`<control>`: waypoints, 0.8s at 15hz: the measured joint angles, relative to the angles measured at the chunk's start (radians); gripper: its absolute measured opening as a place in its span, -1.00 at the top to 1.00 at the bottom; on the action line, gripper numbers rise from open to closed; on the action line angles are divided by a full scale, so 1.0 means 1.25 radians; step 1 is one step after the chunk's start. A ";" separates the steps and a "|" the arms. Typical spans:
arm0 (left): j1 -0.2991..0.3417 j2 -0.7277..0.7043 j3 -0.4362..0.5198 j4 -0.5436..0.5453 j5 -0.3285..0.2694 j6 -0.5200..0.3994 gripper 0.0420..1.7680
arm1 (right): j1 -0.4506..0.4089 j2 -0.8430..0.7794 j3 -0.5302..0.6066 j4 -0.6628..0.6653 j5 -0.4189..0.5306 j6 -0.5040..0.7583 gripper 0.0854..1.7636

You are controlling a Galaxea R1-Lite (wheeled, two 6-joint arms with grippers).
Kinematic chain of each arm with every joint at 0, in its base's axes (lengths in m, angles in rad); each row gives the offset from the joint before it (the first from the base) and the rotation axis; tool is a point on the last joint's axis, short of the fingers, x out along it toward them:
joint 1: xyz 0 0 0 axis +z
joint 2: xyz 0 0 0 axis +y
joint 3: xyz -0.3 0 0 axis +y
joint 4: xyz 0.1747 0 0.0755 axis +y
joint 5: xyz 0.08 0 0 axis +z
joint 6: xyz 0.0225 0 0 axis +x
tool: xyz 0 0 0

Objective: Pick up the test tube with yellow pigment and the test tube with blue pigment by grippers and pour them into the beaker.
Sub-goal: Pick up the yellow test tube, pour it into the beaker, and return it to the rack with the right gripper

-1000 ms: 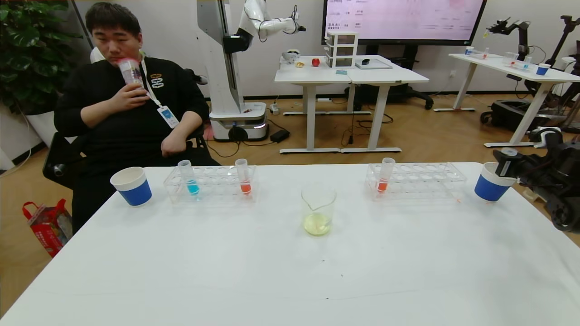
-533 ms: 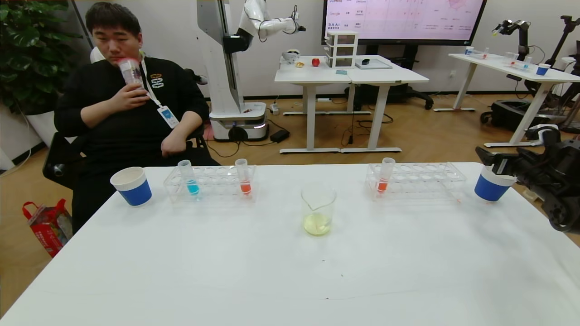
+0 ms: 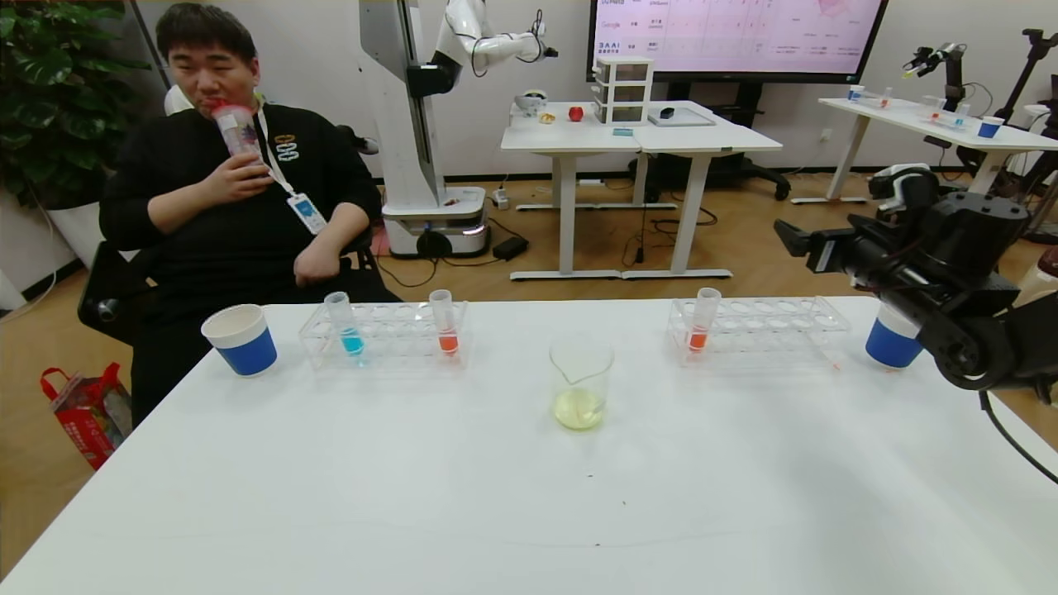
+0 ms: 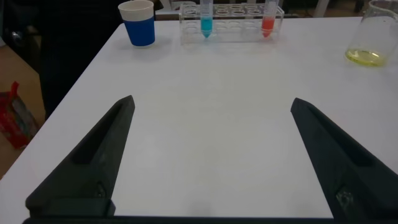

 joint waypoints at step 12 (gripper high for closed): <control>0.000 0.000 0.000 0.000 0.000 -0.001 -0.98 | 0.086 -0.505 0.193 0.165 -0.045 -0.017 -0.97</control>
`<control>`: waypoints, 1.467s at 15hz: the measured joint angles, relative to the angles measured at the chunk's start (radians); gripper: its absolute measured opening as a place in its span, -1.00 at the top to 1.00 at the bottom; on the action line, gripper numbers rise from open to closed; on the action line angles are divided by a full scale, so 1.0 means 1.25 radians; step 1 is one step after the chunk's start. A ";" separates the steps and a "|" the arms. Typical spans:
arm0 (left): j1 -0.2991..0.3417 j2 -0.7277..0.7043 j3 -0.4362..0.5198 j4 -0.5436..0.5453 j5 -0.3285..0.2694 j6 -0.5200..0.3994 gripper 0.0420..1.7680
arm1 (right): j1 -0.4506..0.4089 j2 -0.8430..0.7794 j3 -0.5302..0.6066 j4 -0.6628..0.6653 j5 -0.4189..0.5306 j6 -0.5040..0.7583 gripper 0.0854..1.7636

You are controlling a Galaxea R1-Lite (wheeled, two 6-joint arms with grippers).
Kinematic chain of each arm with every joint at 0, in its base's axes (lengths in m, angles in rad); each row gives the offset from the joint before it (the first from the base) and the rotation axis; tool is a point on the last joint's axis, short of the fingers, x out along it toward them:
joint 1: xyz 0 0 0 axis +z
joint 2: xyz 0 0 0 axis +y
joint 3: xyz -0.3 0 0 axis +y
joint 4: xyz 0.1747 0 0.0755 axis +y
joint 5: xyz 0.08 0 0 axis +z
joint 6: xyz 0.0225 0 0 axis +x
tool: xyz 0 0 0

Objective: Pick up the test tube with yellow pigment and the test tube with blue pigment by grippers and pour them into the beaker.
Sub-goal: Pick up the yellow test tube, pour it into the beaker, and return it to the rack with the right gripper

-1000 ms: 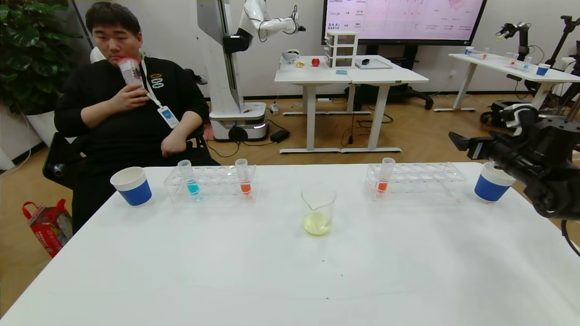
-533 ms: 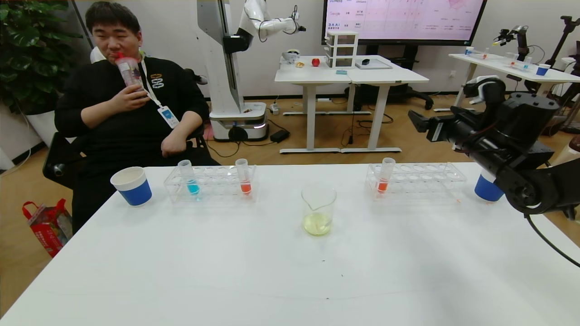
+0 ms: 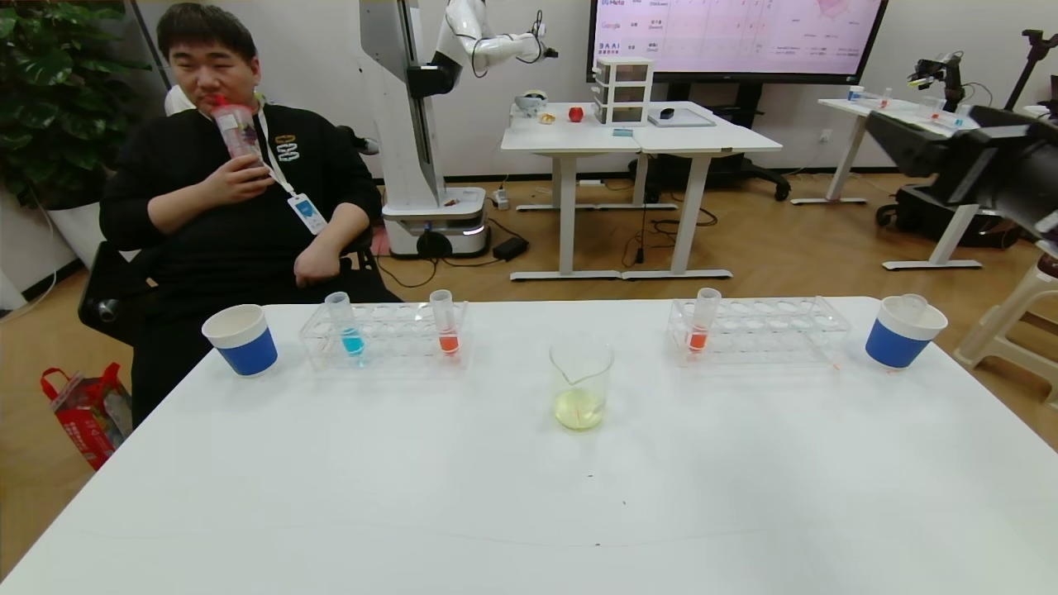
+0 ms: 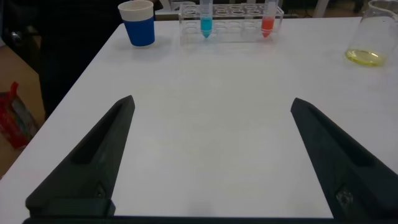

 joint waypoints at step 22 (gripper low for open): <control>0.000 0.000 0.000 0.000 0.000 -0.001 -0.98 | -0.071 -1.131 0.651 0.567 0.017 -0.073 -0.97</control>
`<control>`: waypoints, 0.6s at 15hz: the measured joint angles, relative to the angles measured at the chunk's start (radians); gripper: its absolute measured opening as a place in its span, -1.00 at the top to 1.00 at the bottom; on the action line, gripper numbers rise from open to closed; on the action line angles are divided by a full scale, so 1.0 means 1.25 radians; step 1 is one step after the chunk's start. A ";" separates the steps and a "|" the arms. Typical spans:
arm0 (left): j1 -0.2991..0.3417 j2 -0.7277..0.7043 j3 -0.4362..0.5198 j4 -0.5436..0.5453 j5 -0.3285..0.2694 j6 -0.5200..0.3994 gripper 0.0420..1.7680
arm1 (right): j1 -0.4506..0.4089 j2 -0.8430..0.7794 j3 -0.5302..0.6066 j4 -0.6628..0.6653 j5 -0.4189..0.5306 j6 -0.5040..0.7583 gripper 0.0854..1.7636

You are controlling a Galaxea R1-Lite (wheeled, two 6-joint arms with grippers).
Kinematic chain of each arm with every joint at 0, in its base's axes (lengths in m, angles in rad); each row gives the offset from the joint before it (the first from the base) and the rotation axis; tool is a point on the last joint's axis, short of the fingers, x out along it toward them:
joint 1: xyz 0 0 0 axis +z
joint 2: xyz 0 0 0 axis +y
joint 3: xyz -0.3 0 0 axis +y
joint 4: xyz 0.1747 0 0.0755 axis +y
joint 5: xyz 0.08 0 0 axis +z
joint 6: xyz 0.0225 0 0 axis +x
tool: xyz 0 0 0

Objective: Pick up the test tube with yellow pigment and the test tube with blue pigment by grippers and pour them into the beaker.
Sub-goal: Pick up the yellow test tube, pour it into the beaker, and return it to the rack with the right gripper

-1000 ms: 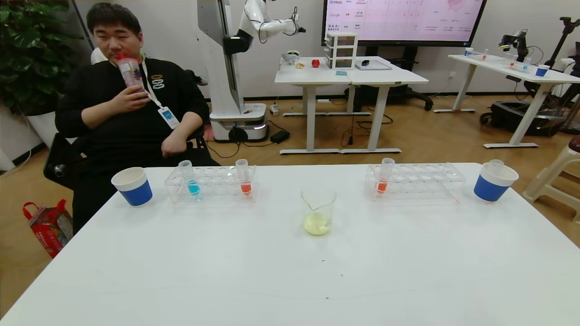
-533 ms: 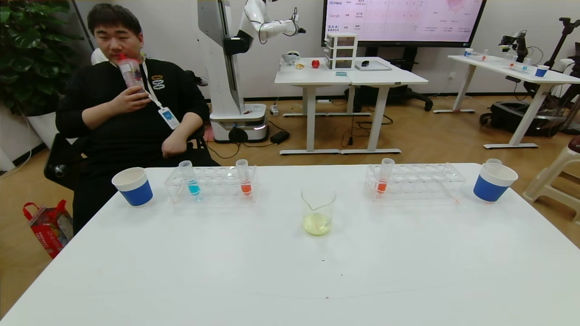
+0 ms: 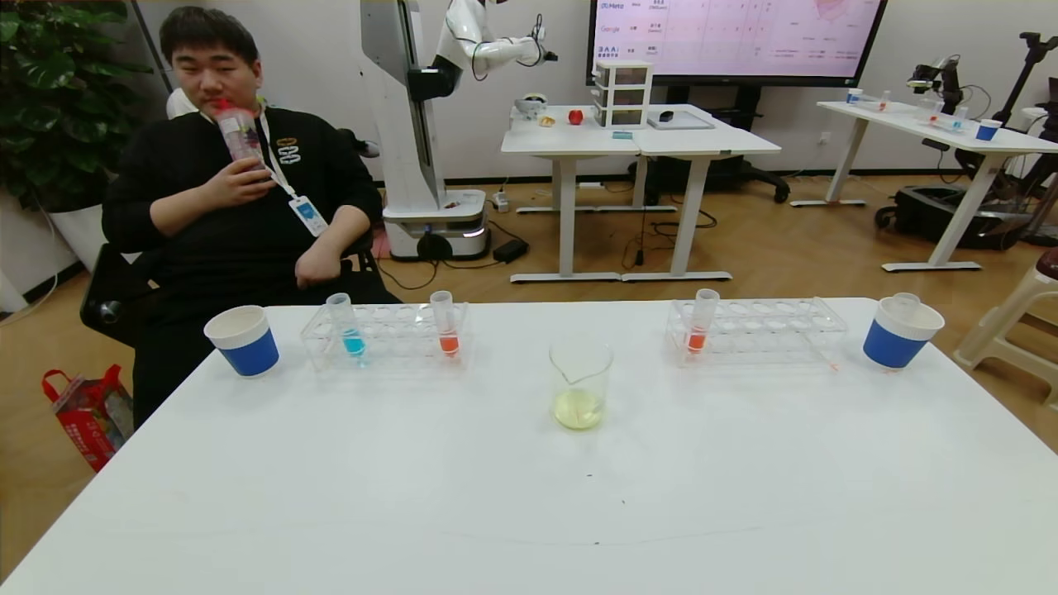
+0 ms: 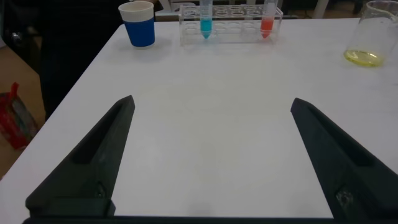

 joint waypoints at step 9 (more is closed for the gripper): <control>0.000 0.000 0.000 0.000 -0.001 0.006 -0.98 | 0.000 -0.007 0.036 0.105 -0.009 0.034 -0.97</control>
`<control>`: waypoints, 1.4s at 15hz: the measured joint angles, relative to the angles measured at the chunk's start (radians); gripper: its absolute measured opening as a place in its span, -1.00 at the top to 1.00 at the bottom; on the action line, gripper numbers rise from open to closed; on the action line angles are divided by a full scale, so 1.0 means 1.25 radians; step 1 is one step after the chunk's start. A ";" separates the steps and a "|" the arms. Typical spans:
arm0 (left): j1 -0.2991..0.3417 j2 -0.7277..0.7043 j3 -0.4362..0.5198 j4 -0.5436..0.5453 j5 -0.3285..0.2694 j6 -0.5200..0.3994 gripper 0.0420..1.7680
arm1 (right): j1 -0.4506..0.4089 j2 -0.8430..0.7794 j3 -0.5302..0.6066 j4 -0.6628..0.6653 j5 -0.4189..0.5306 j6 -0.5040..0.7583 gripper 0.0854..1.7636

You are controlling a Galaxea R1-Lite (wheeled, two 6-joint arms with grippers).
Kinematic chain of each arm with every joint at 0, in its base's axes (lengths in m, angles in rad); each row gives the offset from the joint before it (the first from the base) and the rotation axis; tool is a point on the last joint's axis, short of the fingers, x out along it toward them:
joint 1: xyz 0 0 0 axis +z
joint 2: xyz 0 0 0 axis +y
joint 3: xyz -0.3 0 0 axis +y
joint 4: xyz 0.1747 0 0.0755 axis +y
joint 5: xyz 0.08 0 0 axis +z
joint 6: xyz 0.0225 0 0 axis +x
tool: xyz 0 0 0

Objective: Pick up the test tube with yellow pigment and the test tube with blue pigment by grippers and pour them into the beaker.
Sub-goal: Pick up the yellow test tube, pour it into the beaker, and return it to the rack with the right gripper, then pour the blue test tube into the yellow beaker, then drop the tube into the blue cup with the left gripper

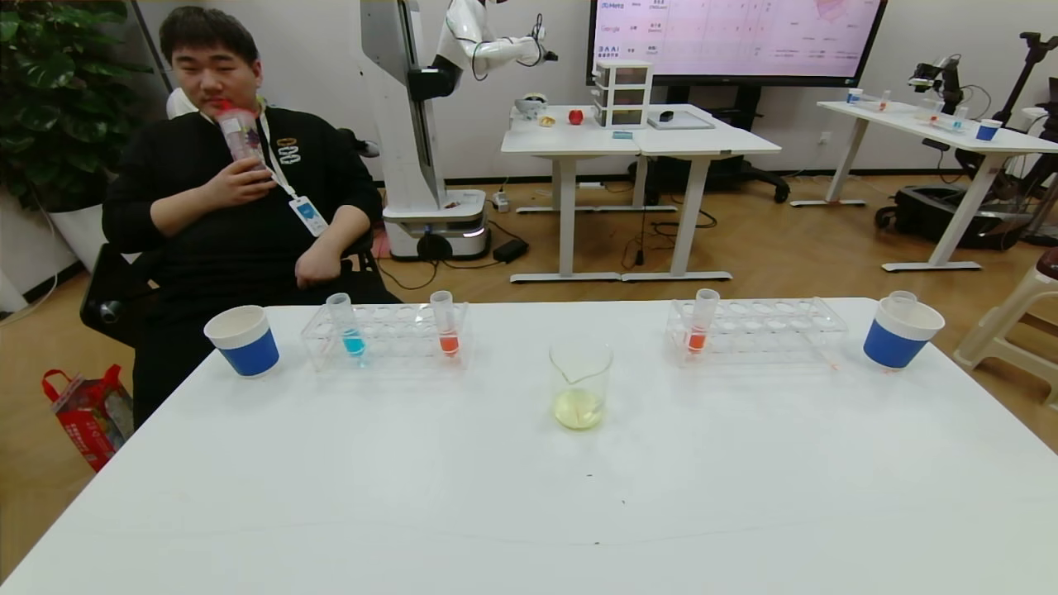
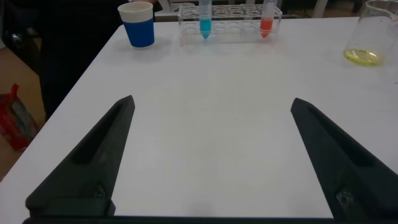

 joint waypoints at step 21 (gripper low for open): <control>-0.015 1.019 -0.405 -0.706 -0.004 0.021 -0.98 | 0.001 0.000 0.001 -0.002 -0.003 0.026 -0.97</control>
